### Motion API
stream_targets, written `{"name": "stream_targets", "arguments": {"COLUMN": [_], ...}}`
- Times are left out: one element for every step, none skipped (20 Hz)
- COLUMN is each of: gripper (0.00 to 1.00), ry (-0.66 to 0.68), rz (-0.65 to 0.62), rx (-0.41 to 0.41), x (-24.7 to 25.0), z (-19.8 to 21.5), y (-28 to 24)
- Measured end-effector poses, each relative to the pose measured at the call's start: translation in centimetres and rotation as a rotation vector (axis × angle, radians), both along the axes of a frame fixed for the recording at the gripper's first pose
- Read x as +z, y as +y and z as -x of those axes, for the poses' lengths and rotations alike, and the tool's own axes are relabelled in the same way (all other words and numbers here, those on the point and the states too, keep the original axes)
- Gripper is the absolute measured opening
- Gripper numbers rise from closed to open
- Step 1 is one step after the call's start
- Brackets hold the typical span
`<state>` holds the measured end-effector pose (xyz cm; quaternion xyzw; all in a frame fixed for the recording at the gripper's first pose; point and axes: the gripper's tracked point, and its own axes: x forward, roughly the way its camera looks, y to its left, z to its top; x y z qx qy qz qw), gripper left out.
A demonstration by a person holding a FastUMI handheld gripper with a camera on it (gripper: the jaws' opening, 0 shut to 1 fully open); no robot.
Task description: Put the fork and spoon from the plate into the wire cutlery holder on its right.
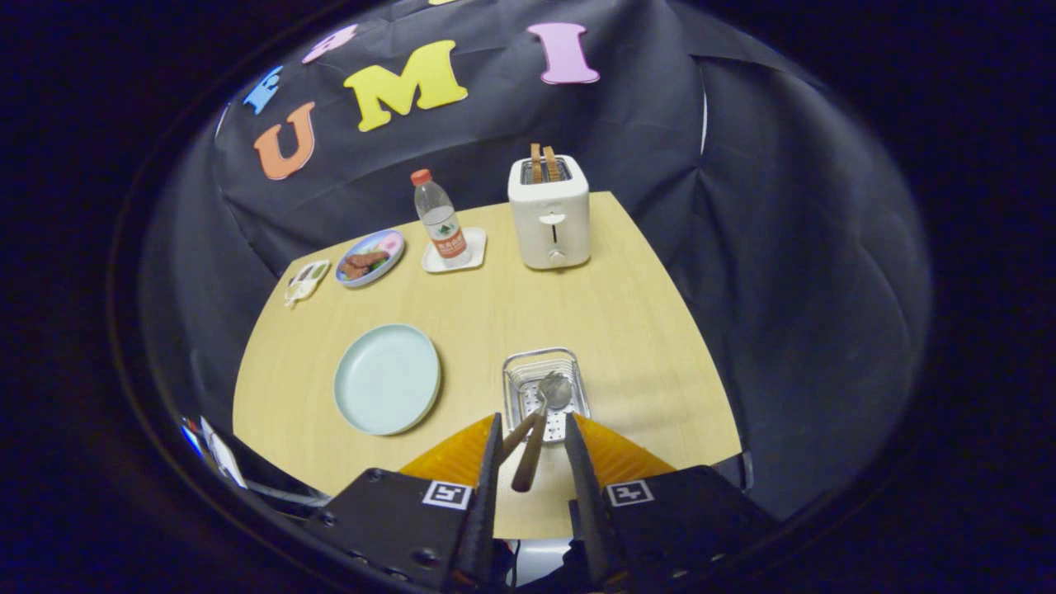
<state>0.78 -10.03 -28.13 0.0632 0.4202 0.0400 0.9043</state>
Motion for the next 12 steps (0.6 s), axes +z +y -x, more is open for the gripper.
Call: {"name": "stream_targets", "arguments": {"gripper": [0.47,0.53,0.53,0.57,0.59,0.62,0.65,0.68,0.72,0.76,0.79,0.84], "ry": [-0.004,-0.012,-0.024,-0.032,-0.038,-0.048,-0.063,-0.086,-0.125,-0.175,-0.23,-0.29], "rz": [-0.005,-0.008,-0.013,-0.015,-0.007,-0.003,-0.005,-0.008,-0.004,0.01,0.025,0.039], "rx": [0.004,0.007,0.008,0.014,0.02,0.025,0.029,0.034,0.037,0.042,0.047,0.052], "x": [0.1,0.3,0.7,0.9,1.0,1.2,1.7,2.4,3.5,4.8,6.4,8.2], "z": [-0.1,-0.3,-0.4,-0.6,-0.6,-0.9,-0.9,-0.9,-1.1,-1.4,-1.5,-1.8], "y": [0.6,1.0,1.4,1.9,2.2,2.4,2.6,2.8,3.0,2.9,2.9,2.9]}}
